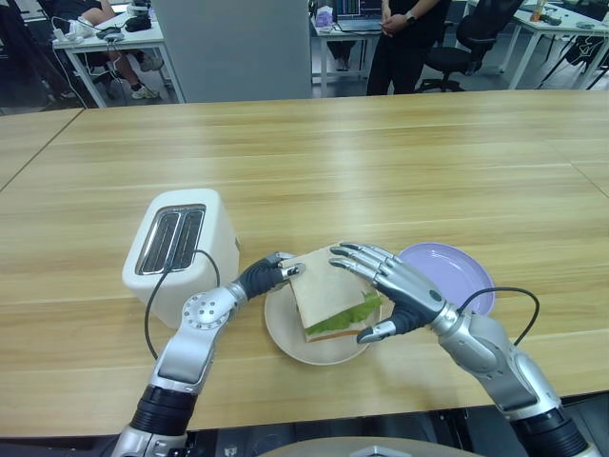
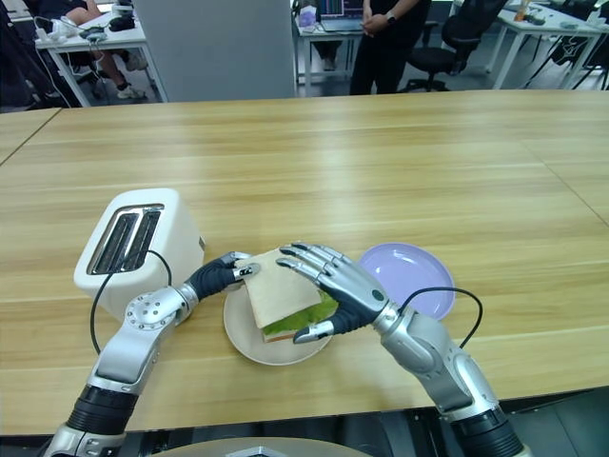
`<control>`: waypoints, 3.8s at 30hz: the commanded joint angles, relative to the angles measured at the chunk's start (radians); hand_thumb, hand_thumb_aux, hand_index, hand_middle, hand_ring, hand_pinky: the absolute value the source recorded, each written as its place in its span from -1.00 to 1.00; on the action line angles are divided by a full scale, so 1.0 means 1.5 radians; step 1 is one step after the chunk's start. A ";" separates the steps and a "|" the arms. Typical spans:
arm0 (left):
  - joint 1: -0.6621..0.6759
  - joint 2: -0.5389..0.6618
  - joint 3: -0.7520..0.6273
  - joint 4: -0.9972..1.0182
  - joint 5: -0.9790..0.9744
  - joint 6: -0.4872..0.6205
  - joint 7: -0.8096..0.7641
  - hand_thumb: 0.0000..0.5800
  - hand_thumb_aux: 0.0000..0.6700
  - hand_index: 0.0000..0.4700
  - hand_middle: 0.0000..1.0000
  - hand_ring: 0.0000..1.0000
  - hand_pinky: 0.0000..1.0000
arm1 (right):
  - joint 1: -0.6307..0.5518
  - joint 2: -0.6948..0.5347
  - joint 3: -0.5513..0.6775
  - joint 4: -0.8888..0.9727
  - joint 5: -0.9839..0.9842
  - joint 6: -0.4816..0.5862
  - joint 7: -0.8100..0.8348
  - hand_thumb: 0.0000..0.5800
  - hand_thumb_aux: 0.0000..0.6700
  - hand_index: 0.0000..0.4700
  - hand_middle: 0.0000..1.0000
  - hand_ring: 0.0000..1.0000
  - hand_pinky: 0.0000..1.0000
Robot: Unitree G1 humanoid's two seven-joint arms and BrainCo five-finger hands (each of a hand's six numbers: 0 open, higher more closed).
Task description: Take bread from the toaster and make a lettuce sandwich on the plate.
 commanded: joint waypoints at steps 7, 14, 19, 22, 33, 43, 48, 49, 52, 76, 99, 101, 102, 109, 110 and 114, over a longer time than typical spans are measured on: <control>-0.013 0.005 -0.044 0.035 0.050 -0.005 0.007 1.00 1.00 0.96 1.00 1.00 1.00 | -0.030 -0.007 0.043 0.082 0.012 0.004 0.054 -1.00 -1.00 -1.00 -1.00 -1.00 -1.00; -0.023 -0.005 -0.064 0.053 0.077 -0.003 0.020 1.00 1.00 0.96 1.00 1.00 1.00 | -0.067 -0.006 0.072 0.163 0.010 0.027 0.102 -1.00 -1.00 -1.00 -1.00 -1.00 -1.00; -0.030 -0.016 -0.071 0.067 0.092 -0.002 0.029 1.00 1.00 0.96 1.00 1.00 1.00 | -0.093 -0.008 0.094 0.204 0.010 0.039 0.137 -1.00 -1.00 -1.00 -1.00 -1.00 -1.00; -0.034 -0.022 -0.071 0.074 0.097 -0.002 0.032 1.00 1.00 0.96 1.00 1.00 1.00 | -0.096 -0.012 0.110 0.216 0.011 0.036 0.162 -1.00 -1.00 -1.00 -1.00 -1.00 -1.00; -0.060 -0.033 -0.116 0.094 0.179 0.000 0.068 1.00 1.00 0.96 1.00 1.00 1.00 | -0.106 -0.030 0.163 0.233 0.009 0.032 0.246 -1.00 -1.00 -1.00 -1.00 -1.00 -1.00; -0.085 -0.022 -0.164 0.079 0.398 0.012 0.225 -1.00 -1.00 -1.00 1.00 1.00 1.00 | -0.117 -0.034 0.175 0.242 0.008 0.043 0.271 -1.00 -1.00 -1.00 -1.00 -1.00 -1.00; -0.103 -0.009 -0.210 0.080 0.540 0.018 0.289 -1.00 -1.00 -1.00 1.00 1.00 1.00 | -0.125 -0.034 0.176 0.250 0.015 0.047 0.271 -1.00 -1.00 -1.00 -1.00 -1.00 -1.00; -0.104 -0.010 -0.214 0.086 0.553 0.019 0.294 -1.00 -1.00 -1.00 1.00 1.00 1.00 | -0.125 -0.034 0.177 0.250 0.017 0.048 0.270 -1.00 -1.00 -1.00 -1.00 -1.00 -1.00; -0.108 -0.009 -0.225 0.108 0.591 0.020 0.311 -1.00 -1.00 -1.00 1.00 1.00 1.00 | -0.125 -0.035 0.177 0.250 0.018 0.051 0.268 -1.00 -1.00 -1.00 -1.00 -1.00 -1.00; 0.198 -0.189 0.069 -0.412 0.160 -0.064 0.292 -1.00 -1.00 -1.00 -0.18 -0.18 -0.18 | -0.119 -0.003 -0.007 -0.040 0.221 0.337 0.318 -1.00 -1.00 -1.00 -1.00 -1.00 -1.00; 0.611 0.014 -0.150 -0.350 -0.006 -0.268 0.070 1.00 1.00 0.96 1.00 1.00 1.00 | 0.209 0.016 0.060 -0.150 0.573 0.500 0.416 1.00 1.00 0.96 1.00 1.00 1.00; 0.604 0.015 -0.147 -0.324 -0.001 -0.260 0.077 1.00 1.00 0.96 1.00 1.00 1.00 | 0.206 0.019 0.077 -0.113 0.548 0.498 0.403 1.00 1.00 0.96 1.00 1.00 1.00; 0.599 0.015 -0.145 -0.310 0.001 -0.255 0.080 1.00 1.00 0.96 1.00 1.00 1.00 | 0.204 0.022 0.085 -0.096 0.536 0.497 0.396 1.00 1.00 0.96 1.00 1.00 1.00; 0.573 0.022 -0.155 -0.232 0.046 -0.212 0.090 1.00 1.00 0.96 1.00 1.00 1.00 | 0.203 0.026 0.125 -0.005 0.478 0.494 0.370 1.00 1.00 0.96 1.00 1.00 1.00; 0.570 0.020 -0.156 -0.226 0.051 -0.207 0.092 1.00 1.00 0.96 1.00 1.00 1.00 | 0.204 0.024 0.128 0.003 0.471 0.491 0.369 1.00 1.00 0.96 1.00 1.00 1.00; 0.556 0.012 -0.163 -0.201 0.059 -0.197 0.094 1.00 1.00 0.96 1.00 1.00 1.00 | 0.213 0.009 0.138 0.029 0.449 0.482 0.370 1.00 1.00 0.96 1.00 1.00 1.00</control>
